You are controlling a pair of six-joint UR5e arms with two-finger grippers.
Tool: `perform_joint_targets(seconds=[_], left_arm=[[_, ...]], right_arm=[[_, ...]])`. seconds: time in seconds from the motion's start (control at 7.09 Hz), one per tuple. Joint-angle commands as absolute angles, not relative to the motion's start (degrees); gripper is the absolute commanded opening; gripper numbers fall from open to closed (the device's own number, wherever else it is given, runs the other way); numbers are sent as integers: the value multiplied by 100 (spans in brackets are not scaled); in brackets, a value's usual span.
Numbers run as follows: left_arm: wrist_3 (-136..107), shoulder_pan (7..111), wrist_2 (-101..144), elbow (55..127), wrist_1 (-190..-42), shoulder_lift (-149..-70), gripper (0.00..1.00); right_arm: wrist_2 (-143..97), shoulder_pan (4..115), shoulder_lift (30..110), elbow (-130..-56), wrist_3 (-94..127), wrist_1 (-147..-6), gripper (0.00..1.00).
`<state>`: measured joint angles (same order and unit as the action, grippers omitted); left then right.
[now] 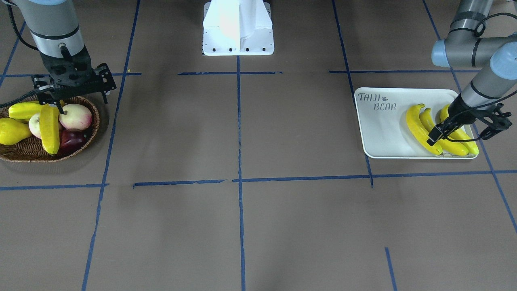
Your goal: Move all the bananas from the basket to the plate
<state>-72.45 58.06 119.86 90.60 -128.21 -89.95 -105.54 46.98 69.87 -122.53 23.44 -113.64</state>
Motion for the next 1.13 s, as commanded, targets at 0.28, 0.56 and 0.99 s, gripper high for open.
perform_joint_targets(seconds=[0.28, 0.56, 0.99], left_arm=[[-7530, 5985, 12700, 10105, -12683, -8982, 100], [-8094, 5915, 12683, 10440, -12691, -8983, 100], [-8209, 5897, 12691, 10468, -12700, -8982, 100]], right_arm=[[-10573, 4711, 8099, -13067, 2346, -10894, 99], [-10749, 4720, 9556, -12930, 3072, -8713, 99], [-10767, 4720, 10405, -12071, 3507, -6851, 92]])
